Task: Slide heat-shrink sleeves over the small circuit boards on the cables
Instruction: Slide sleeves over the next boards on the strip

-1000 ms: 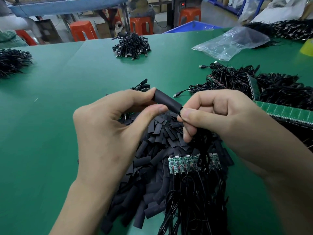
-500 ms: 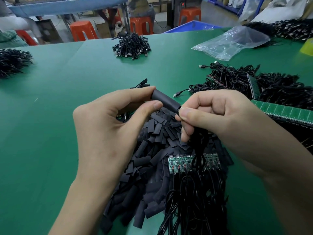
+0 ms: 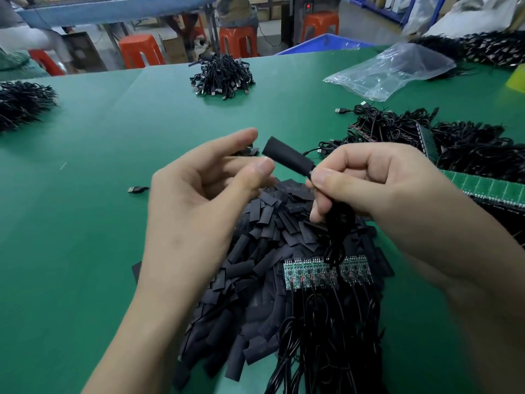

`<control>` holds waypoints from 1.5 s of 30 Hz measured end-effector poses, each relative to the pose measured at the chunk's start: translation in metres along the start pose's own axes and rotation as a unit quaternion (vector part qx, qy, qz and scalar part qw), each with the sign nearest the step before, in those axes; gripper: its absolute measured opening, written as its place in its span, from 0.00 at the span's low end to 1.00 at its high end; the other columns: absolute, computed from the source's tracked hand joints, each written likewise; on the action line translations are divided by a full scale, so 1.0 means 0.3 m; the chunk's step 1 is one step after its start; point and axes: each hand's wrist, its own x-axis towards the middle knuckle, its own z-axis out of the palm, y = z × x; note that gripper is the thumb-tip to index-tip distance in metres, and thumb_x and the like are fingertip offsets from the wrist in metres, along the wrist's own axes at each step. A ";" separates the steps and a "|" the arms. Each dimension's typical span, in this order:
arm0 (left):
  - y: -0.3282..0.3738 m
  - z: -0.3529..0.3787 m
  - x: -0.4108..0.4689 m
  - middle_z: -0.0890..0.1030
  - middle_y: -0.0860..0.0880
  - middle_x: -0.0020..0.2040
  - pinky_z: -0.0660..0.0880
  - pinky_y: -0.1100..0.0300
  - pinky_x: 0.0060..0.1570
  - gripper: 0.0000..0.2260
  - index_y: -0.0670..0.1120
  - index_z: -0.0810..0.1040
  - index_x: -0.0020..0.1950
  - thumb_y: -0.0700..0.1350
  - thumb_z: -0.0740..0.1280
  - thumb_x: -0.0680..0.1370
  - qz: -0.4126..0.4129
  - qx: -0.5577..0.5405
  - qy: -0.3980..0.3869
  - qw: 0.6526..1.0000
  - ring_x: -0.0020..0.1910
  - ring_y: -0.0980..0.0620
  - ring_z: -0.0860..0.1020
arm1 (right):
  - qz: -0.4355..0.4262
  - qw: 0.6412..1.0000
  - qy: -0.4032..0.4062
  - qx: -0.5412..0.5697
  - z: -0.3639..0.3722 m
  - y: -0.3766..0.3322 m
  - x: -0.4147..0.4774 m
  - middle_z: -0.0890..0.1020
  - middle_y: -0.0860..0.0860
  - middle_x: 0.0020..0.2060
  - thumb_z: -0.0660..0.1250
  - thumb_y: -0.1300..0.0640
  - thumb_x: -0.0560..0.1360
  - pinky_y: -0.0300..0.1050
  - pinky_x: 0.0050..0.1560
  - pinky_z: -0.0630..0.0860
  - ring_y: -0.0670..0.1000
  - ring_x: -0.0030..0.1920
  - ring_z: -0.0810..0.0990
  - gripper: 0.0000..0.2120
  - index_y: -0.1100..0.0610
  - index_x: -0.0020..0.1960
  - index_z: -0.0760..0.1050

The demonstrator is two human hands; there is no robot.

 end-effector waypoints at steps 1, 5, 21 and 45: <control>0.005 -0.002 -0.031 0.88 0.51 0.48 0.81 0.62 0.54 0.20 0.50 0.81 0.63 0.53 0.75 0.72 0.004 -0.003 -0.022 1.000 0.50 0.54 0.86 | -0.006 1.000 0.011 0.017 0.001 0.001 0.000 0.85 0.53 0.32 0.69 0.59 0.78 0.42 0.39 0.81 0.54 0.33 0.83 0.09 0.56 0.39 0.81; -0.044 0.070 -0.045 0.85 0.51 0.51 0.75 0.59 0.55 0.14 0.46 0.83 0.58 0.52 0.74 0.76 -0.078 0.008 -0.213 0.974 0.50 0.55 0.80 | -0.016 0.994 0.045 0.103 0.029 0.002 -0.002 0.85 0.58 0.34 0.68 0.61 0.79 0.48 0.34 0.83 0.54 0.32 0.81 0.08 0.62 0.42 0.79; -0.189 -0.143 0.297 0.82 0.37 0.59 0.70 0.54 0.51 0.15 0.40 0.77 0.66 0.47 0.64 0.84 -0.077 0.522 -0.043 0.848 0.61 0.38 0.77 | -0.023 0.989 0.053 -0.133 -0.079 0.034 0.025 0.86 0.45 0.47 0.71 0.53 0.79 0.38 0.56 0.80 0.42 0.50 0.84 0.04 0.48 0.52 0.83; -0.188 0.023 -0.183 0.80 0.58 0.42 0.72 0.64 0.48 0.06 0.56 0.82 0.45 0.53 0.77 0.72 -0.012 0.319 -0.121 0.940 0.46 0.60 0.77 | -0.012 0.904 -0.122 -0.409 0.038 0.207 -0.040 0.76 0.41 0.44 0.73 0.50 0.76 0.42 0.52 0.72 0.42 0.48 0.75 0.06 0.46 0.45 0.75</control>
